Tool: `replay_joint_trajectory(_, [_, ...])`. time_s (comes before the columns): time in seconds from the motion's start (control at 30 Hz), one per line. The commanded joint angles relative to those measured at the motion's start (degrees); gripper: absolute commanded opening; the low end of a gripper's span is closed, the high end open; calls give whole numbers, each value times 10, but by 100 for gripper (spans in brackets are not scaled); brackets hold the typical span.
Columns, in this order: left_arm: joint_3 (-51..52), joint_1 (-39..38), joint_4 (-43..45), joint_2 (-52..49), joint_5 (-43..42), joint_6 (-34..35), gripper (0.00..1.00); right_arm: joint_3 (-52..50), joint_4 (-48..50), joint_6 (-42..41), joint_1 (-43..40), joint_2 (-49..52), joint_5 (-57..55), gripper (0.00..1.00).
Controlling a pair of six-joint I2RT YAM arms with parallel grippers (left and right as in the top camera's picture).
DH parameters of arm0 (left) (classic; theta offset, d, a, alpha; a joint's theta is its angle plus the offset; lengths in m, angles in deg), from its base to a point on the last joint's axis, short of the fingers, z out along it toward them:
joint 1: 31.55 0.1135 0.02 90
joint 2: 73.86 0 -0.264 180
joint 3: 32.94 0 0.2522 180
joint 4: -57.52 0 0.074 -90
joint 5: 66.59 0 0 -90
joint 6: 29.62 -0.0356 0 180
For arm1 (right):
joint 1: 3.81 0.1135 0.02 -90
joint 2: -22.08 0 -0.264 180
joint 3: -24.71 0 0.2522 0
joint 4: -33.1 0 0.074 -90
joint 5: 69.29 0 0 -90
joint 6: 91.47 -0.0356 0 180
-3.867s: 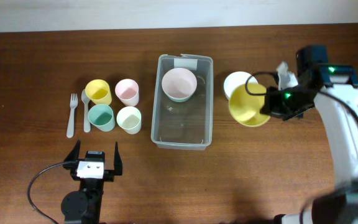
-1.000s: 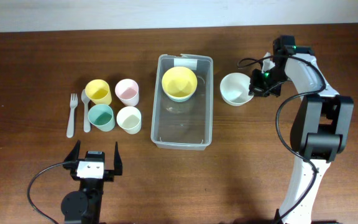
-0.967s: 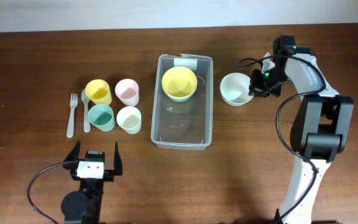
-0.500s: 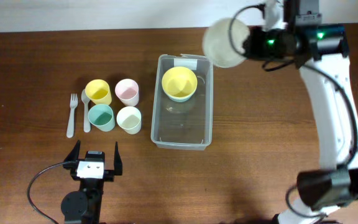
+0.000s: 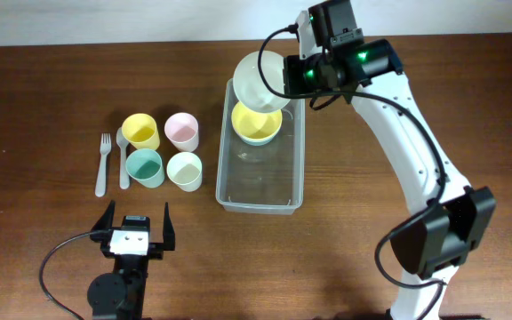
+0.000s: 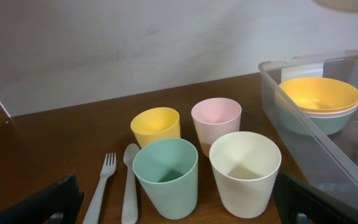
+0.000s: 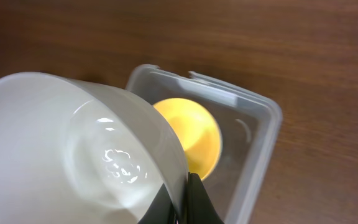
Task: Pack container
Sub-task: 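Stack the white bowl onto the yellow bowl in the container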
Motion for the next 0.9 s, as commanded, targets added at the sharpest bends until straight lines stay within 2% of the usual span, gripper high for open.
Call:
replay_joint_trajectory(0.0, [3, -2, -1, 3, 2, -5, 100, 0, 2, -7, -1, 32, -53, 4])
replay_joint_trajectory(0.33, [3, -2, -1, 3, 2, -5, 100, 0, 4, -7, -3, 114, -52, 4])
replay_joint_trajectory(0.63, [3, -2, -1, 3, 2, -5, 100, -1, 23, 28, -3, 143, 38, 4])
replay_joint_trajectory(0.67, [3, -2, -1, 3, 2, -5, 100, -1, 21, 28, -3, 143, 41, 8])
replay_joint_trajectory(0.7, [3, -2, -1, 3, 2, -5, 100, -1, 21, 28, -4, 143, 52, 24])
replay_joint_trajectory(0.73, [3, -2, -1, 3, 2, -5, 100, -1, 21, 28, -4, 143, 61, 45])
replay_joint_trajectory(0.77, [3, -2, -1, 3, 2, -5, 100, -1, 17, 44, -4, 142, 88, 48])
replay_joint_trajectory(0.87, [3, -2, -1, 3, 2, -5, 100, 0, -4, 63, -5, 132, 93, 45])
